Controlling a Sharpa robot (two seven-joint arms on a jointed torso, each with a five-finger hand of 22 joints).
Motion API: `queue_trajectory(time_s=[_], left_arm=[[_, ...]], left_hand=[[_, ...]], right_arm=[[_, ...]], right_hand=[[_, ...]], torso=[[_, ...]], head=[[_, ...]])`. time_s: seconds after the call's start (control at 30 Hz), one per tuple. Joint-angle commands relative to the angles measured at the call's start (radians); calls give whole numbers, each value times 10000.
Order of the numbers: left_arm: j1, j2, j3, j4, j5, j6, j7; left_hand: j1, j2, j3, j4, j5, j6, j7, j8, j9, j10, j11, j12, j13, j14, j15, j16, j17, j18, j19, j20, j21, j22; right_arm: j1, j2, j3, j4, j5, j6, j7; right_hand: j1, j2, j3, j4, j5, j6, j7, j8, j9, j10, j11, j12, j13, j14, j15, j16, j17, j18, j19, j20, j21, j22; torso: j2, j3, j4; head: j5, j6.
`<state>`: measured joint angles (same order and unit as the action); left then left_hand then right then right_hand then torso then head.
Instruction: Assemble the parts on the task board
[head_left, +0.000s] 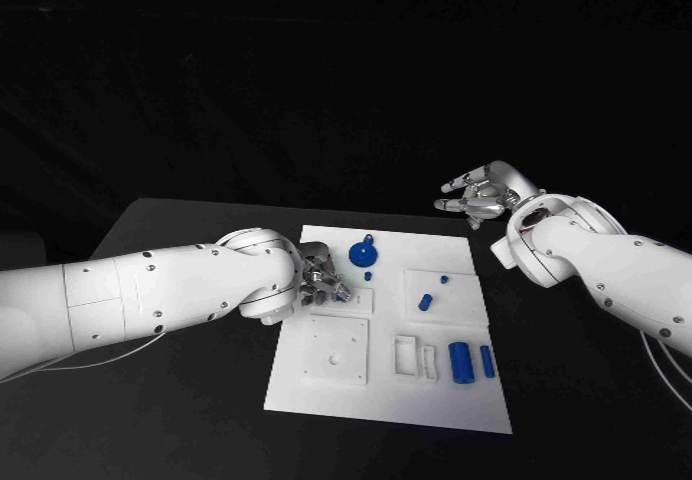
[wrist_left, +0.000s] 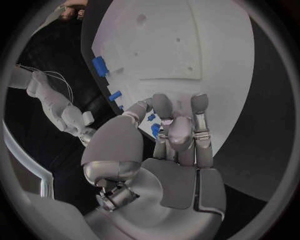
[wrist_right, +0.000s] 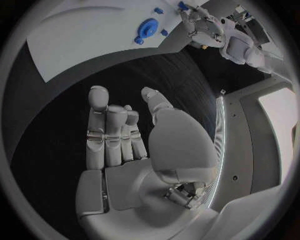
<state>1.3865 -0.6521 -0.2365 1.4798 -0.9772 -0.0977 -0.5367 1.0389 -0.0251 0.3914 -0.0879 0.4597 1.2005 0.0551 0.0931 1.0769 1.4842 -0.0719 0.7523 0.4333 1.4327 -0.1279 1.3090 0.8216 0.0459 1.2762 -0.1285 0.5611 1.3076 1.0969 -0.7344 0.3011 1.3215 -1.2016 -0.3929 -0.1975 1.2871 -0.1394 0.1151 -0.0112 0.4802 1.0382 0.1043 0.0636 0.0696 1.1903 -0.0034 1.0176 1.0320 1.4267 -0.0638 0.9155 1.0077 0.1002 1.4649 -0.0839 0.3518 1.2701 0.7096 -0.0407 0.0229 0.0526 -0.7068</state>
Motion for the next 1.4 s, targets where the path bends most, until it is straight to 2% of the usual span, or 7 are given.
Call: queue_trajectory(time_s=[0.03,0.43,0.67,0.83,1.0,1.23,1.4], left_arm=[[-83,93,-62,-52,-7,433,-147],[-54,256,-59,-128,40,745,-178],[-2,254,-54,-118,256,1009,-217],[117,197,-29,-91,444,1082,-224],[307,164,52,-123,760,1223,-229],[523,206,302,-403,1634,1769,-339],[575,202,409,-572,1928,1966,-354]], left_hand=[[201,341,446,-482,-11,1810,-1133,-51,-9,278,-263,57,16,45,3,51,21,-30,41,26,-36,177],[166,399,451,-538,-19,1845,-1143,-33,20,278,-269,115,73,58,13,99,111,-21,38,48,-20,181],[130,422,482,-612,98,1847,-1142,-34,43,273,-266,139,110,46,23,98,123,4,14,75,-9,182],[123,428,480,-610,71,1843,-1141,-37,44,274,-265,136,111,45,23,95,120,6,10,76,-11,180],[123,445,481,-626,41,1832,-1139,-44,57,272,-265,120,113,41,23,78,97,16,3,82,-7,179],[145,471,452,-609,-121,1799,-1126,-70,59,274,-255,77,97,12,31,36,36,14,-25,91,-24,175],[170,479,432,-595,-170,1785,-1123,-77,64,274,-253,65,91,7,31,28,29,12,-31,89,-29,176]], right_arm=[[-3,17,6,-7,-19,137,12],[-13,72,6,-59,-19,178,4],[-18,74,6,-78,-19,207,-12],[-25,81,6,-98,-19,219,-12],[-37,94,6,-123,-19,233,-10],[-53,134,5,-144,-6,322,13],[-73,133,4,-86,27,519,71]], right_hand=[[-112,-2,63,-14,63,87,-6,-6,-12,-69,15,-48,-6,9,-63,-38,2,140,407,-42,-27,-7],[-122,-4,79,-41,86,81,-5,-6,-13,-71,14,-52,-10,13,-64,-32,8,140,407,-43,-26,-8],[-123,-2,90,-59,92,79,-4,-10,-14,-66,14,-45,-4,13,-64,-32,9,139,409,-43,-19,-5],[-123,-2,90,-59,92,79,-4,-10,-14,-66,14,-45,-4,13,-64,-32,9,139,409,-43,-19,-5],[-123,-2,90,-59,92,79,-4,-10,-14,-66,14,-45,-4,13,-64,-32,9,139,409,-43,-19,-5],[-138,9,113,-107,106,89,-6,-6,-12,-60,13,-34,7,17,-66,-23,21,138,409,-44,-7,0],[-80,28,149,-163,98,100,-4,-7,-13,-69,10,-37,7,15,-68,-21,24,137,407,-46,3,4]], torso=[[0,-4,1],[-1,17,0],[-5,0,2],[-2,-9,7],[-4,-14,8],[1,-4,3],[-3,-10,7]], head=[[2,5],[22,0],[14,7],[8,35],[14,58],[22,74],[19,65]])
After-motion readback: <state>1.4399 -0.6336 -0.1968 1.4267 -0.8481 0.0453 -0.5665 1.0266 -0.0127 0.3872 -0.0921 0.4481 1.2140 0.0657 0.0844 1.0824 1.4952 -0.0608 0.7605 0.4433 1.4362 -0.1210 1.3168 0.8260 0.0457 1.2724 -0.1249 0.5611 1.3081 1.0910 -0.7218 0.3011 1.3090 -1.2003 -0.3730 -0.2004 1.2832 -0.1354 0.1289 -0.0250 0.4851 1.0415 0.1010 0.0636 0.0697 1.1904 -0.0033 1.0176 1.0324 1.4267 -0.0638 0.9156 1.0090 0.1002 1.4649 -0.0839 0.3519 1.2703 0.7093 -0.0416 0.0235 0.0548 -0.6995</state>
